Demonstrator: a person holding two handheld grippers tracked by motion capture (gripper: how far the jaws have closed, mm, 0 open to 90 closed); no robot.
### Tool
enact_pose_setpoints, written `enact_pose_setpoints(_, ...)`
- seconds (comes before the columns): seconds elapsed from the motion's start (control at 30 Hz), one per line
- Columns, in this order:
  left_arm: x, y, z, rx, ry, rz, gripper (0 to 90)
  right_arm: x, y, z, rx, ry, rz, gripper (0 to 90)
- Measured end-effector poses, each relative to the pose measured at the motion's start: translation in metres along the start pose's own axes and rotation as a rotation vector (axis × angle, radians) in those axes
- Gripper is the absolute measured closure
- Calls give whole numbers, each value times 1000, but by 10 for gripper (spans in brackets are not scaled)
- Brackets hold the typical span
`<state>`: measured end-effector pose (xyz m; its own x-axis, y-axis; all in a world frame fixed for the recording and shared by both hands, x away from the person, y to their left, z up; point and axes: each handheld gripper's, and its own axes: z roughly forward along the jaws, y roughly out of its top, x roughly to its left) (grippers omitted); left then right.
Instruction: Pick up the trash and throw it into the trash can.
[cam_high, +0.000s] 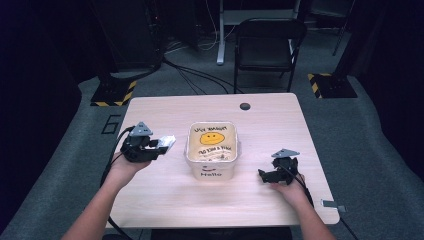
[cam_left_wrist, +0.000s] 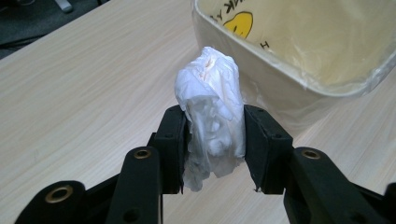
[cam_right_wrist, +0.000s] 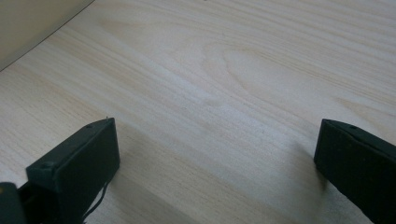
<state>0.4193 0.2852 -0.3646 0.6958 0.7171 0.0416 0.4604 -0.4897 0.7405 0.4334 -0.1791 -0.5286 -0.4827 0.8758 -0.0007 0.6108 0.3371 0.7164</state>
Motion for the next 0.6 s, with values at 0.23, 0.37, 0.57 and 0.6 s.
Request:
enact_pose_setpoints(0.23, -3, 15, -2, -10, -16, 10, 608, 0, 0, 0, 1, 0, 4, 0)
enact_pose_setpoints(0.37, -7, 25, 0, -12, -25, 22, 608, 0, 0, 0, 2, 3, -4, 0)
enact_pose_setpoints(0.57, -11, 39, 5, -12, -31, 38, 609, 0, 0, 0, 2, 3, -3, 0)
enact_pose_setpoints(0.6, -12, 42, 6, -11, -32, 42, 608, 0, 0, 0, 1, 2, -3, 0)
